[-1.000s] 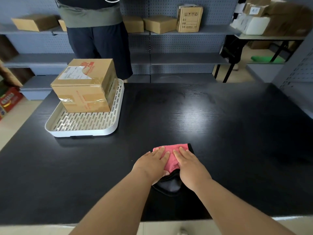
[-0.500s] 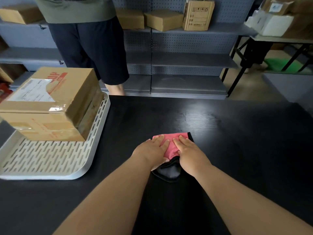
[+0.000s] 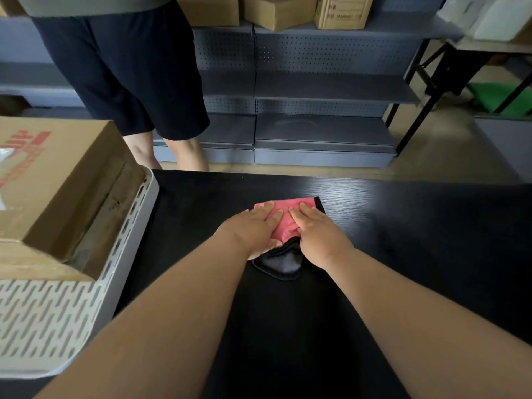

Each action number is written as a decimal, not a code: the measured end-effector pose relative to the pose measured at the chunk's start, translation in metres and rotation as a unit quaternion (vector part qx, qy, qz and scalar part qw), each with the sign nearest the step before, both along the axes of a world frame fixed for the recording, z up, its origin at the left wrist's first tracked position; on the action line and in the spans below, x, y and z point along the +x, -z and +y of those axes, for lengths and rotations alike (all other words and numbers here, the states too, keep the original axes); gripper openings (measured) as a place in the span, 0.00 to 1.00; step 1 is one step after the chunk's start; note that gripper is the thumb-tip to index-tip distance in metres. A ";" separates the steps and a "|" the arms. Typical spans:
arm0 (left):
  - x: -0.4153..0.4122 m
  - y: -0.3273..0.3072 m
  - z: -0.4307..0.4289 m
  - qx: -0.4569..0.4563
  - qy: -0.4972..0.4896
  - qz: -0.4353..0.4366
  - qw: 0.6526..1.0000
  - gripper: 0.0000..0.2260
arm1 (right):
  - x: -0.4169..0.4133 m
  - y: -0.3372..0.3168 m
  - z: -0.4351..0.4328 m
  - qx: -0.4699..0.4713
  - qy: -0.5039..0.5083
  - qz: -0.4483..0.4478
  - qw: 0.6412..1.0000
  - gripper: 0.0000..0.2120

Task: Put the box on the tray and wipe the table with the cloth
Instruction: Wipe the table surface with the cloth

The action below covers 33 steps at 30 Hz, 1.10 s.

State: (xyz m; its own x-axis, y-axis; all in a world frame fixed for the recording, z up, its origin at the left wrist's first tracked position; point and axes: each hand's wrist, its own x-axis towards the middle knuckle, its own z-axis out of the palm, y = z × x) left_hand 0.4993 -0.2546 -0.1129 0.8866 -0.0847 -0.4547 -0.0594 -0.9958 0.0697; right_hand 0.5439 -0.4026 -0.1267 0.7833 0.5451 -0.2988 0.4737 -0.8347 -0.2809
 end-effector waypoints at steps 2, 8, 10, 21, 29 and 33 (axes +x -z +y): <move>0.008 -0.001 0.003 0.001 -0.004 0.002 1.000 0.32 | 0.007 0.000 0.004 0.000 0.002 0.004 1.000 0.28; 0.019 -0.001 0.006 0.003 -0.016 0.013 1.000 0.32 | 0.021 0.000 0.009 -0.002 -0.002 0.010 1.000 0.29; 0.020 -0.002 0.006 0.004 -0.018 0.014 1.000 0.32 | 0.021 0.000 0.009 0.000 0.001 0.010 1.000 0.29; -0.004 -0.006 -0.004 0.005 -0.031 0.025 0.999 0.31 | -0.006 -0.002 0.004 0.004 0.021 0.018 1.000 0.30; -0.066 -0.007 -0.013 0.000 -0.010 0.017 1.000 0.31 | -0.072 0.000 -0.008 -0.002 0.036 0.012 0.999 0.30; -0.115 -0.005 -0.016 -0.001 -0.006 0.012 1.000 0.30 | -0.122 -0.002 -0.011 -0.006 0.042 0.015 0.999 0.31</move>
State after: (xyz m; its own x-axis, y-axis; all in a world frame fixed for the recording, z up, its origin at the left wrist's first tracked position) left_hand 0.3839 -0.2708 -0.1076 0.8765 -0.0741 -0.4757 -0.0449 -0.9964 0.0725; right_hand 0.4221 -0.4140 -0.1244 0.8169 0.4742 -0.3283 0.3934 -0.8744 -0.2839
